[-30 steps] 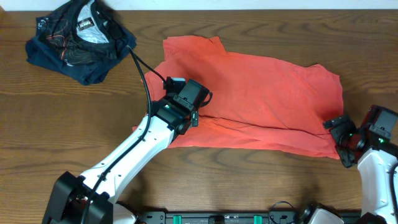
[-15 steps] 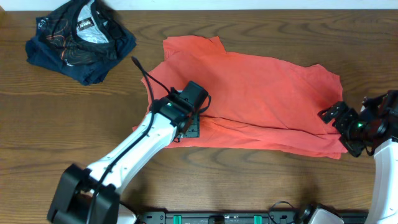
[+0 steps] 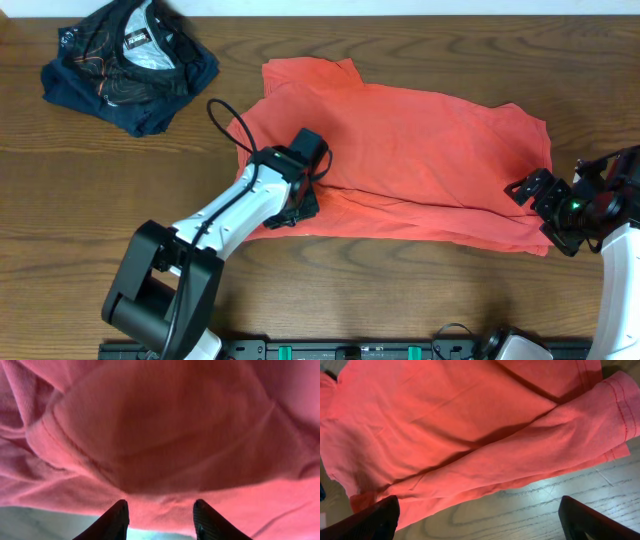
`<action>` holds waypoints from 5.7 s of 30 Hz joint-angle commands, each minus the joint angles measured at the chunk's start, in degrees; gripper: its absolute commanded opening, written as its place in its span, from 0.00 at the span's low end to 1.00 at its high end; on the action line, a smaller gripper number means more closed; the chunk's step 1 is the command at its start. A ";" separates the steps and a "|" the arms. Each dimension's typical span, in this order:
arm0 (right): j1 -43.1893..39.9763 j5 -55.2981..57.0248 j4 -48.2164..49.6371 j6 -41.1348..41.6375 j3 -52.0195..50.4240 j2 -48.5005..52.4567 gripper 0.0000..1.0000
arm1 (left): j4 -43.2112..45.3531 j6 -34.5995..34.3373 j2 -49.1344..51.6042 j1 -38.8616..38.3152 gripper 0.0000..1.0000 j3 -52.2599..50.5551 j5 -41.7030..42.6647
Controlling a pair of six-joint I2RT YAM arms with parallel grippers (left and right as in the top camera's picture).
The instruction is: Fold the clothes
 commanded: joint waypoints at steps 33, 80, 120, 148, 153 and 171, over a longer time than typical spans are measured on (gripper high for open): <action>0.37 1.22 -2.05 -3.45 -0.02 -0.04 0.99 | 4.31 -10.16 1.40 1.99 0.33 -1.36 1.16; 0.39 4.20 -2.45 -3.06 -3.41 -0.04 0.99 | 25.79 13.35 2.12 4.44 0.98 -1.29 -23.10; 0.83 24.09 12.35 17.92 -9.46 13.33 0.81 | 2.38 13.11 2.25 11.69 0.98 -1.46 -16.37; 0.85 24.33 20.24 17.09 -13.51 13.90 0.58 | 1.53 13.14 2.25 13.62 0.98 -1.46 -16.37; 0.85 24.30 20.87 16.70 -13.29 13.90 0.55 | 1.60 13.11 2.25 13.62 0.98 -1.46 -16.37; 0.83 24.33 22.03 14.03 -12.02 13.90 0.58 | 1.57 13.11 2.25 13.62 0.98 -1.46 -16.37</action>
